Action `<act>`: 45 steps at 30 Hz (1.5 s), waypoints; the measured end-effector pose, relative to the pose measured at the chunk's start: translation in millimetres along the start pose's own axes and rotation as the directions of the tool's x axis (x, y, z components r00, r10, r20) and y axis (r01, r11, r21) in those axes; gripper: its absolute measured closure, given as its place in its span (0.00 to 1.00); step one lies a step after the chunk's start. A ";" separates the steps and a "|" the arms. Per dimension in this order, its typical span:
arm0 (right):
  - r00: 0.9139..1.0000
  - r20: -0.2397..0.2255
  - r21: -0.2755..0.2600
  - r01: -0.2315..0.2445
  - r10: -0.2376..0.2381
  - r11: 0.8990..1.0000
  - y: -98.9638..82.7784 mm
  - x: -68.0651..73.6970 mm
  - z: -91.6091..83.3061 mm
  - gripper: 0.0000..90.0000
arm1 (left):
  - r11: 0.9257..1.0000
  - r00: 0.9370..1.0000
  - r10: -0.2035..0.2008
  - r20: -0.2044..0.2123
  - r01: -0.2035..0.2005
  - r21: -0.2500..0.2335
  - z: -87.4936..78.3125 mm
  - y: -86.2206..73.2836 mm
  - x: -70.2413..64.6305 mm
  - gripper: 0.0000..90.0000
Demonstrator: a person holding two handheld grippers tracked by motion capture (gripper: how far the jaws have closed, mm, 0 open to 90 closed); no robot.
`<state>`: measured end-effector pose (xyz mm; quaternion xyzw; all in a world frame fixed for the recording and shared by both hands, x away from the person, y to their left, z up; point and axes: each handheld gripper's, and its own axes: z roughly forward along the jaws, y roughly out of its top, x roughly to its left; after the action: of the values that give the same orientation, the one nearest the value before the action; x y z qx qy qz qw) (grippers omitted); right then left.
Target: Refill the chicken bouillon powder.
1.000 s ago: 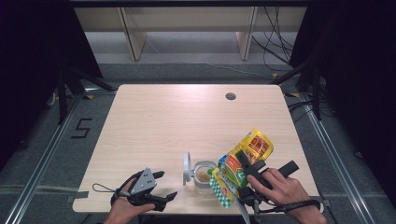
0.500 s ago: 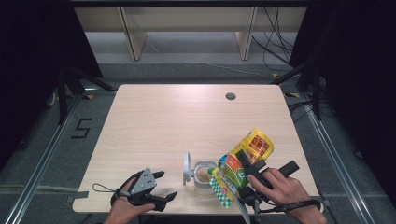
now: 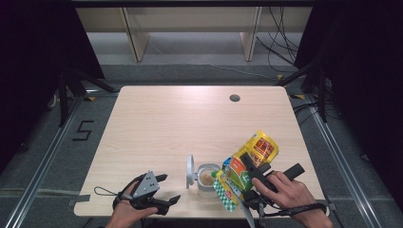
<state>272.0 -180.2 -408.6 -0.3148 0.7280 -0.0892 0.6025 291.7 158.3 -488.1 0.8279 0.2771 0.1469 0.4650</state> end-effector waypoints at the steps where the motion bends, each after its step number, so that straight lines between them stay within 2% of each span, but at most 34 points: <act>1: 1.000 0.000 0.000 0.003 -0.003 1.000 0.1 0.0 0.0 0.64 | 1.000 1.000 -0.003 0.006 0.003 -0.008 0.3 0.0 -0.5 0.19; 18: 1.000 0.007 0.003 0.006 -0.006 1.000 -1.2 -0.1 -0.9 0.64 | 1.000 1.000 -0.009 0.004 0.009 -0.011 0.2 0.0 -0.6 0.19; 20: 1.000 -0.009 0.013 -0.004 0.004 1.000 -1.1 1.1 -1.5 0.64 | 1.000 1.000 -0.013 0.008 0.013 -0.014 0.3 0.0 -1.2 0.19; 21: 1.000 0.006 0.002 0.003 -0.003 1.000 -1.1 0.0 -0.9 0.64 | 1.000 1.000 -0.010 0.004 0.010 -0.010 0.2 0.0 -0.7 0.19; 24: 1.000 0.005 0.002 0.005 -0.005 1.000 -1.1 -0.1 -1.0 0.64 | 1.000 1.000 -0.014 0.007 0.014 -0.014 0.3 0.0 -1.2 0.19; 25: 1.000 0.006 0.001 0.003 -0.003 1.000 -1.2 0.1 -1.0 0.64 | 1.000 1.000 -0.002 0.005 0.002 -0.010 0.1 0.2 -0.5 0.19; 28: 1.000 0.004 0.005 0.005 -0.005 1.000 -1.3 -0.1 -0.8 0.64 | 1.000 1.000 -0.010 0.005 0.010 -0.011 0.2 0.0 -0.8 0.19; 29: 1.000 0.005 0.004 0.005 -0.005 1.000 -1.6 0.0 -1.1 0.64 | 1.000 1.000 0.001 0.009 -0.001 -0.014 0.2 0.2 -0.6 0.19; 34: 1.000 0.006 0.007 0.006 -0.006 1.000 -1.9 -0.2 -1.3 0.64 | 1.000 1.000 -0.019 0.009 0.019 -0.014 0.3 -0.1 -1.6 0.19; 38: 1.000 0.005 0.006 0.006 -0.006 1.000 -2.0 -0.3 -1.6 0.64 | 1.000 1.000 0.000 0.009 0.000 -0.014 0.2 0.3 -0.6 0.19; 42: 1.000 0.005 0.006 0.007 -0.007 1.000 -1.7 -0.3 -1.5 0.64 | 1.000 1.000 -0.019 0.009 0.019 -0.014 0.2 -0.1 -1.5 0.19; 45: 1.000 0.007 -0.001 0.009 -0.009 1.000 -2.0 -1.0 -1.2 0.64 | 1.000 1.000 -0.009 0.005 0.009 -0.010 0.0 0.1 -0.7 0.19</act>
<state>271.6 -181.6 -406.5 -0.3186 0.7246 -0.0903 0.6044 291.1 157.9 -488.1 0.8245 0.2791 0.1441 0.4706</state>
